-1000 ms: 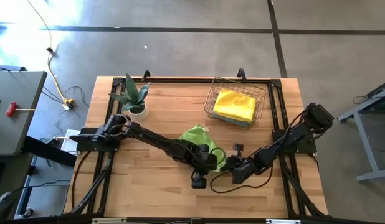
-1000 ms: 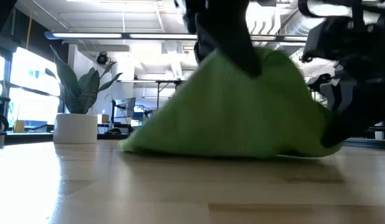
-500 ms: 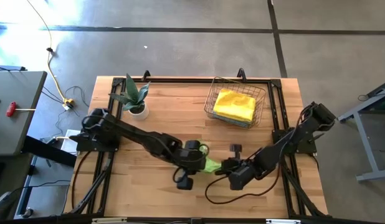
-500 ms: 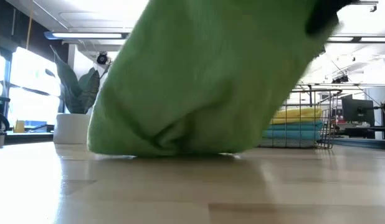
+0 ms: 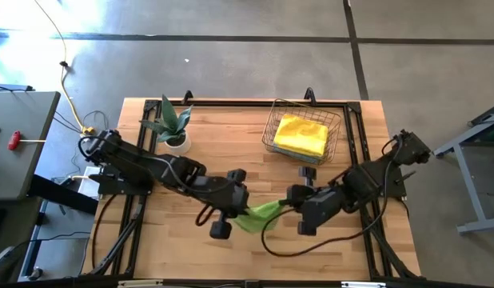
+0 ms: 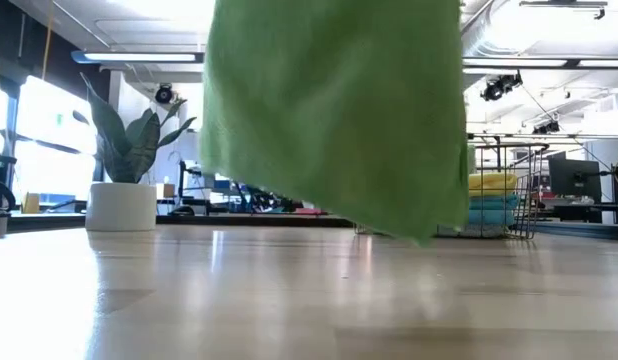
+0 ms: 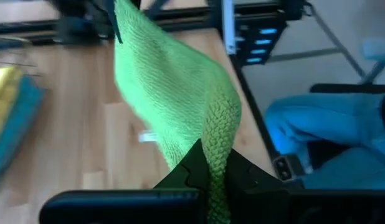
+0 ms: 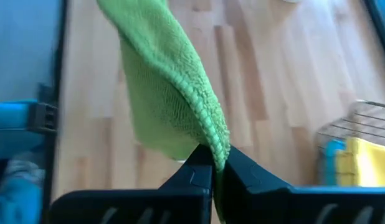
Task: Fold microfiber towels
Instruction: Fold the green microfiber towel
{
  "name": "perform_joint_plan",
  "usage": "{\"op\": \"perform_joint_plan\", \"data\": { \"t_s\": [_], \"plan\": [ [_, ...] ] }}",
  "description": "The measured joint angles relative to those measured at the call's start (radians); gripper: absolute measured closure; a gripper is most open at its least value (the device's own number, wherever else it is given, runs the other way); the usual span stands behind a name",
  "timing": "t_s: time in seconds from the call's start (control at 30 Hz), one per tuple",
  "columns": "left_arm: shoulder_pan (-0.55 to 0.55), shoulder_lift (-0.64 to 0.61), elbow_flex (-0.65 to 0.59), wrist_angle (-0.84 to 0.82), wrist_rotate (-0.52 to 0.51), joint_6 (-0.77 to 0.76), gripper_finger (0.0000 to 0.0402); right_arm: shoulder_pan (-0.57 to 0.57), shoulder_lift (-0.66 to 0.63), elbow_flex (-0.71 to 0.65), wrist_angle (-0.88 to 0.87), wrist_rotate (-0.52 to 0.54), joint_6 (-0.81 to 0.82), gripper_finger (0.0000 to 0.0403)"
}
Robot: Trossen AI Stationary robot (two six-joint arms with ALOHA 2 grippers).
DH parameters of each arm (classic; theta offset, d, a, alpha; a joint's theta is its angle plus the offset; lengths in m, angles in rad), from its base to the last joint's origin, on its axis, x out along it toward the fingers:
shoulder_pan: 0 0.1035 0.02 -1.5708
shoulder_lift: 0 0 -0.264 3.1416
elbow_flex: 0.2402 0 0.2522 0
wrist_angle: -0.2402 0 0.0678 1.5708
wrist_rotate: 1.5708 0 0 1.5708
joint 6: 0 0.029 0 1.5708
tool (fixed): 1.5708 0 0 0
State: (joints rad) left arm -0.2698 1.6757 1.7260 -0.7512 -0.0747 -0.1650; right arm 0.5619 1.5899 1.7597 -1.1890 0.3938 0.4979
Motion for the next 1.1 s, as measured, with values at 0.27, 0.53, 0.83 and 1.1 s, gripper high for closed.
{"op": "perform_joint_plan", "data": {
  "t_s": [0.27,0.53,0.83,1.1],
  "plan": [
    [0.009,-0.005,0.0,-0.009,-0.23,0.144,0.0398,-0.097,0.001,0.006,-0.148,0.05,-0.033,0.0403],
    [0.059,0.016,0.0,-0.009,-0.386,0.309,0.039,-0.217,0.001,0.006,-0.184,0.128,-0.139,0.0403],
    [0.069,0.056,-0.112,0.018,-0.125,-0.048,0.0393,-0.153,0.001,-0.139,-0.111,-0.046,0.02,0.0403],
    [-0.032,0.186,-0.293,0.327,-0.057,-0.212,0.0393,-0.032,0.003,-0.499,0.394,-0.233,0.138,0.0403]
  ]
}}
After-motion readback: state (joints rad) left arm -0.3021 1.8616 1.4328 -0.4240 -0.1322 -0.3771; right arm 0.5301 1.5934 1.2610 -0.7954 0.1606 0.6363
